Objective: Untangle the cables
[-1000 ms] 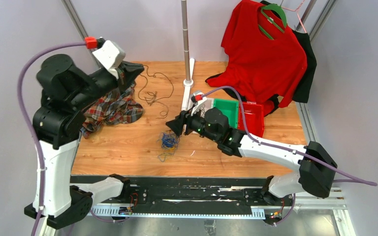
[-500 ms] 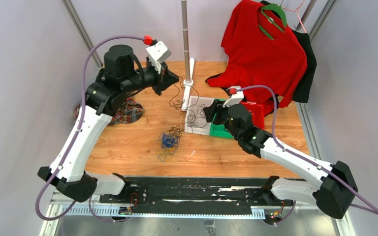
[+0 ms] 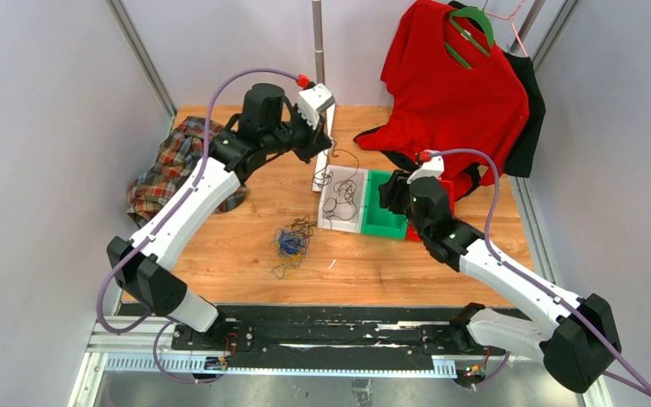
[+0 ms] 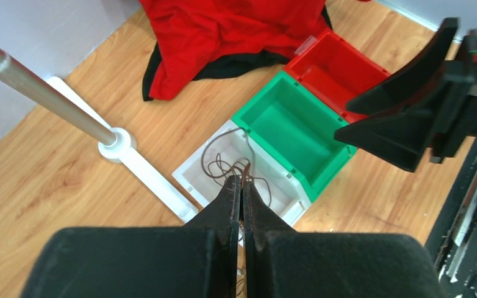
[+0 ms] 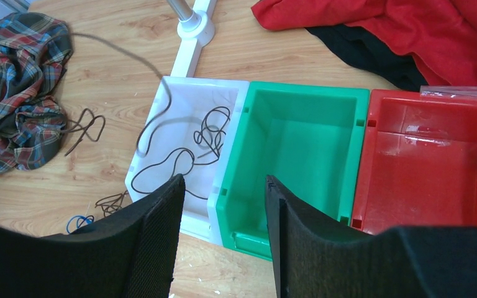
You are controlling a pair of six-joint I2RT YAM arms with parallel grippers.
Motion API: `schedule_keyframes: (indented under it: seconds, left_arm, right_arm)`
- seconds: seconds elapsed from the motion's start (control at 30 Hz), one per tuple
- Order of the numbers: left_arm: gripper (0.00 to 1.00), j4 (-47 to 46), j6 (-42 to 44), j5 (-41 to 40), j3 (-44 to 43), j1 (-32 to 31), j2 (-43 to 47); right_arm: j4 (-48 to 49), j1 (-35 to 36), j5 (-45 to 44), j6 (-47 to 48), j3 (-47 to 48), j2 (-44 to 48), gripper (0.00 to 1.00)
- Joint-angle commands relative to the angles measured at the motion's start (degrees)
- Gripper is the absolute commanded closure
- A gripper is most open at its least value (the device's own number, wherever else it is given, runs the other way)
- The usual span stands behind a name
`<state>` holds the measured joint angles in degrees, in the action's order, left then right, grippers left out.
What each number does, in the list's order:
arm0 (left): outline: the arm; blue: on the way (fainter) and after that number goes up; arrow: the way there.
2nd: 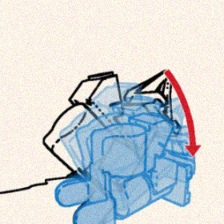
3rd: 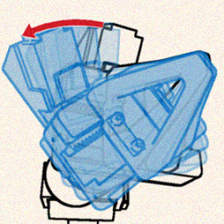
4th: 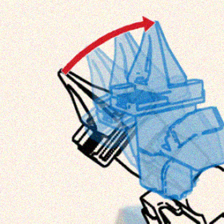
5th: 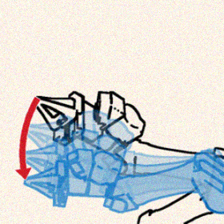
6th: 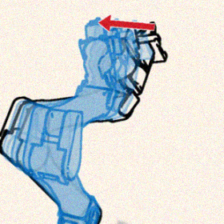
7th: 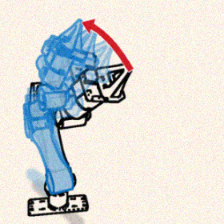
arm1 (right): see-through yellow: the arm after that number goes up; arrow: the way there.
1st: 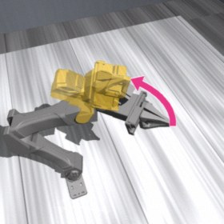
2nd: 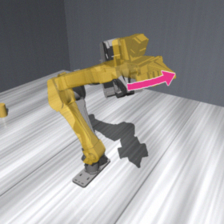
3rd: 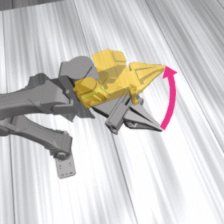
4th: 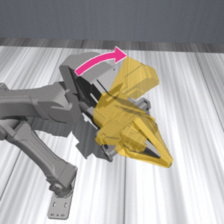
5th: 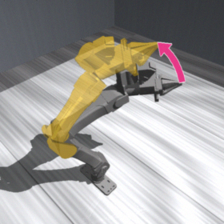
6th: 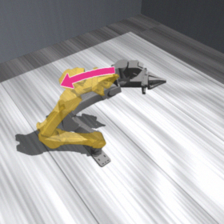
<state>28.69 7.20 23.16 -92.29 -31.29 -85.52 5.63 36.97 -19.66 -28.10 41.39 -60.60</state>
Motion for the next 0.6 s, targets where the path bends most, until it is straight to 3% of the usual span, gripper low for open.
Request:
schedule_keyframes:
  seconds: [0.0, 0.57]
  left_arm:
    - [1.00, -4.8, 1.8, -1.3, 0.5, -0.4, -2.6]
    - [1.00, -13.3, -0.9, -1.8, 5.8, -1.8, -12.7]
  right_arm:
    - [-0.6, -1.0, -1.5, -0.4, -0.9, 0.6, 0.50]
    - [-1.1, -1.5, -0.8, -0.2, 0.8, -0.3, 0.50]
